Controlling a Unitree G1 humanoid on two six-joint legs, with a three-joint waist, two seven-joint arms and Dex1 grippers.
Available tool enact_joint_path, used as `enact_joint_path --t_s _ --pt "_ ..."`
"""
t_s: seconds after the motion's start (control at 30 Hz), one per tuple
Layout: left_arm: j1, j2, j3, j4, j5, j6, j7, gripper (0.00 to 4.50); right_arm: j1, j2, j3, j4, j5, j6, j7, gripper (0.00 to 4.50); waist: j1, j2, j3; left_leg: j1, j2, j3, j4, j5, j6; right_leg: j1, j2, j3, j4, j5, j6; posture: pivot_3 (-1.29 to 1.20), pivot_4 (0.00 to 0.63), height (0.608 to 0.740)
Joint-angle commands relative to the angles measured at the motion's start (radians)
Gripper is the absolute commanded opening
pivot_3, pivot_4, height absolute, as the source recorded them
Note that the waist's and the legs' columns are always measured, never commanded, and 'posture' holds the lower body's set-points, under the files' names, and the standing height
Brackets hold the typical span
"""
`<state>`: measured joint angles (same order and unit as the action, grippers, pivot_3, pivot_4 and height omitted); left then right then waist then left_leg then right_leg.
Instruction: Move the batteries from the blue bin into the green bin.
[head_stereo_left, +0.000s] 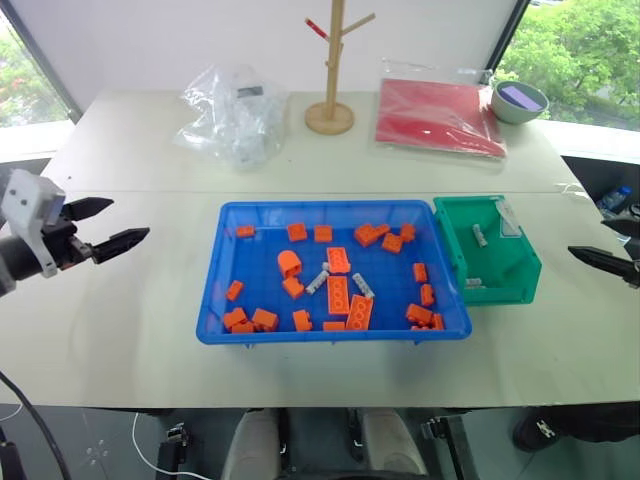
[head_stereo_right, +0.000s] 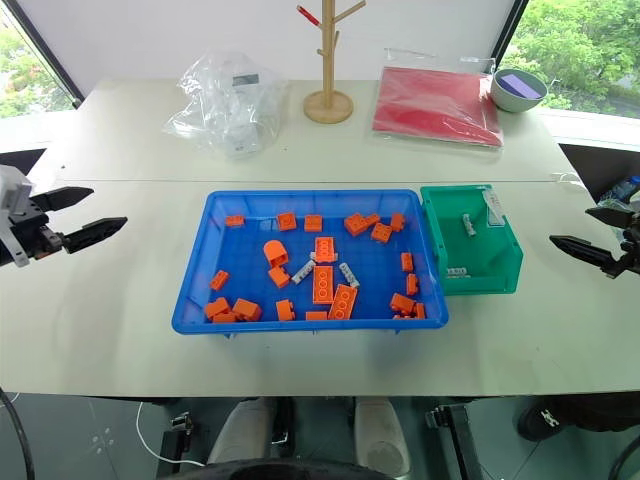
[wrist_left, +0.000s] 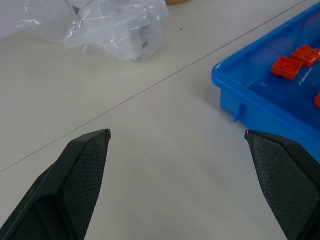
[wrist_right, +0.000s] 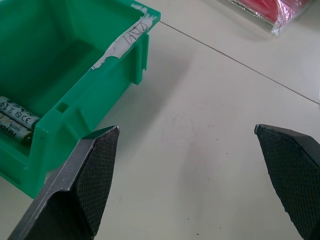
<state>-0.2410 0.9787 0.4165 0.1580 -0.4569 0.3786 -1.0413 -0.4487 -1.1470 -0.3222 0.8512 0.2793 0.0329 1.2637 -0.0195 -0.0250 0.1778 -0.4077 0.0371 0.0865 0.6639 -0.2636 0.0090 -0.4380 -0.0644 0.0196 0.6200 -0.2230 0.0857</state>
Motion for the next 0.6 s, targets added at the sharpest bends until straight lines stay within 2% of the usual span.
enact_joint_path --t_s 0.03,0.4,0.6 --pt "-0.011 0.016 0.013 0.001 0.007 -0.031 -0.007 4.5 -0.008 -0.004 -0.017 -0.023 0.012 -0.013 0.005 4.46 0.0 0.0 0.0 0.0 0.0 0.0 0.0 0.0 0.0 0.0 0.0 0.0 0.0 0.0 0.0 0.0 0.15 0.736" --pt "-0.022 0.015 0.005 -0.003 0.005 -0.016 -0.004 4.5 -0.04 -0.002 0.001 0.007 -0.002 -0.009 0.006 4.46 0.0 0.0 0.0 0.0 0.0 0.001 0.0 0.0 0.0 0.0 0.0 0.0 0.0 0.0 0.0 0.0 0.15 0.736" --pt "-0.006 -0.001 0.026 -0.107 -0.061 0.043 -0.01 4.5 -0.127 -0.011 0.037 -0.019 -0.014 0.005 0.004 4.46 0.0 0.0 0.0 0.0 0.0 0.001 0.0 0.0 0.0 0.0 0.0 0.0 0.001 0.0 0.0 0.0 0.15 0.736"
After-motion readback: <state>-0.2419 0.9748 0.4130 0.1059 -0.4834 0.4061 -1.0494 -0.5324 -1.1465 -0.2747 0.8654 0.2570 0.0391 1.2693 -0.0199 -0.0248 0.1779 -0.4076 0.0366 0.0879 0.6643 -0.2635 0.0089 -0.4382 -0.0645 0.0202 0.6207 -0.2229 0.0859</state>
